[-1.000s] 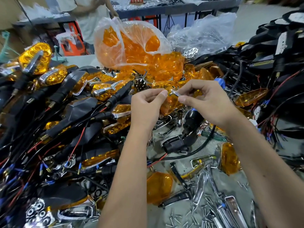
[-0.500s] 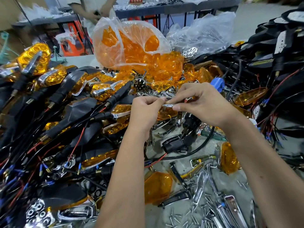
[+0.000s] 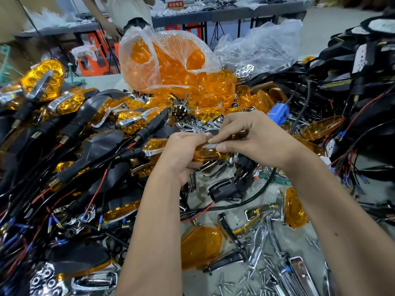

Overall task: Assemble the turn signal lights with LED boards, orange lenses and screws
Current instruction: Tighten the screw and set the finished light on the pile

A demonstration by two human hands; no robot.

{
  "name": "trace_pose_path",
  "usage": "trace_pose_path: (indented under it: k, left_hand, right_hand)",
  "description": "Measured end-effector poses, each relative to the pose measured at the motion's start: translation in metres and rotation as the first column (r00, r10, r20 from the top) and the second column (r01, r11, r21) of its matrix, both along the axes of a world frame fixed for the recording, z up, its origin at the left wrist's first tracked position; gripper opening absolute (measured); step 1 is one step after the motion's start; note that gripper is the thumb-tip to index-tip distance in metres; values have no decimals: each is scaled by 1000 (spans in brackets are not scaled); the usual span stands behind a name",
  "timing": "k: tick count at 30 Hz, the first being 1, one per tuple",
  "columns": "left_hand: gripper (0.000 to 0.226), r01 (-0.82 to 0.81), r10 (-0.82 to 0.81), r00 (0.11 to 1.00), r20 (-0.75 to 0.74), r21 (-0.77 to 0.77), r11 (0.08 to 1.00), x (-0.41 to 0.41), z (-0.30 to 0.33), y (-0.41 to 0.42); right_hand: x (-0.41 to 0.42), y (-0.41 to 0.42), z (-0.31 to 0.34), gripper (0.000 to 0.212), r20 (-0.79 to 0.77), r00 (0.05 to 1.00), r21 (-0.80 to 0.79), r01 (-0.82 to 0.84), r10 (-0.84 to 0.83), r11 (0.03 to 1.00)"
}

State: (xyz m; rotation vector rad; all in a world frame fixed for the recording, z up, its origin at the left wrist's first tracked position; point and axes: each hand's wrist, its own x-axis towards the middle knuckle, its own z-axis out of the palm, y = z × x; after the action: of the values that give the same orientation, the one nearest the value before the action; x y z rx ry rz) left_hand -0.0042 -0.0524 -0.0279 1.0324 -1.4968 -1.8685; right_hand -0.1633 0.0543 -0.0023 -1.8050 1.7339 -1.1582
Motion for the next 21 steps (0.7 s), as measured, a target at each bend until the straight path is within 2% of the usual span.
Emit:
trace_pose_path:
  k: [2,5,8,11,13,21]
  left_hand:
    - [34,34,-33,998,-49,12,999,2,1,-2]
    - [21,154,-157,979,-132,-33,988,6,3,-3]
    - [33,186,-203,975,-93,-159,969,9,3,-3]
    - [43,167,-200,968,-154,-206,964,8,4,-1]
    - [45,153,-200,967,-158,-264,952,7,4,-1]
    - [41,108,-149,987,-54,-459,882,3,1,4]
  right_hand:
    - [-2,1,-3,19,60,998,-15,22,-21,1000]
    - [-7,4,-7,24,154,985,-39,89,-82,995]
    - [-12,5,-10,34,264,952,-30,168,-154,985]
    - [-16,6,-11,36,444,889,72,88,-111,994]
    - [-17,7,-11,33,501,862,89,41,-80,995]
    - [-17,8,-9,15,419,906,65,42,-66,997]
